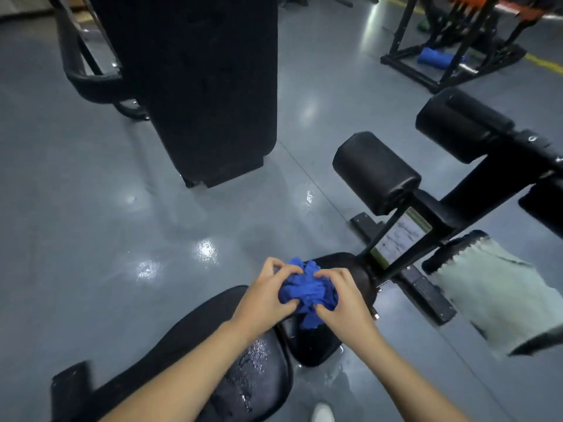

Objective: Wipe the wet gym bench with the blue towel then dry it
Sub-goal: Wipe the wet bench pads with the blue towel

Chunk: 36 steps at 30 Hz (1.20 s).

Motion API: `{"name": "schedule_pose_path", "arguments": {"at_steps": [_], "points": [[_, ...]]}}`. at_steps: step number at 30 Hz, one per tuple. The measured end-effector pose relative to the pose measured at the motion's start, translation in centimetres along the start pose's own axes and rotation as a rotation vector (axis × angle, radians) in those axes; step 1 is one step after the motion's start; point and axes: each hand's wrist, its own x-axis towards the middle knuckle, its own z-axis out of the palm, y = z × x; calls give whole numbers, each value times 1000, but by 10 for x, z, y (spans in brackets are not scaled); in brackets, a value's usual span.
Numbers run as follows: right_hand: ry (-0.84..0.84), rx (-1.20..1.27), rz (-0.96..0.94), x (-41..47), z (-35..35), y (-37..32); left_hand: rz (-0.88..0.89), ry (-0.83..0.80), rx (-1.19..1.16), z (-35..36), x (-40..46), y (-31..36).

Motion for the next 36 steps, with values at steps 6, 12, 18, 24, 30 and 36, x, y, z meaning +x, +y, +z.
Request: {"name": "schedule_pose_path", "arguments": {"at_steps": [6,12,18,24,30,36], "points": [[-112,-75,23,-20,65,102,-44,-32,-9,87,-14,-85],[-240,-327,-56,-22,114,188,0,-43,-28,162,-12,-162],[-208,-721,-352,-13,140,218,211,-57,-7,203,-9,-221],[-291,-828,-585,-5,155,224,465,-116,111,195,-11,-260],[-231,-863,-719,11,179,238,626,-40,425,173,-14,-299],[-145,-857,-722,6,191,245,623,118,571,165,-33,-302]]}}
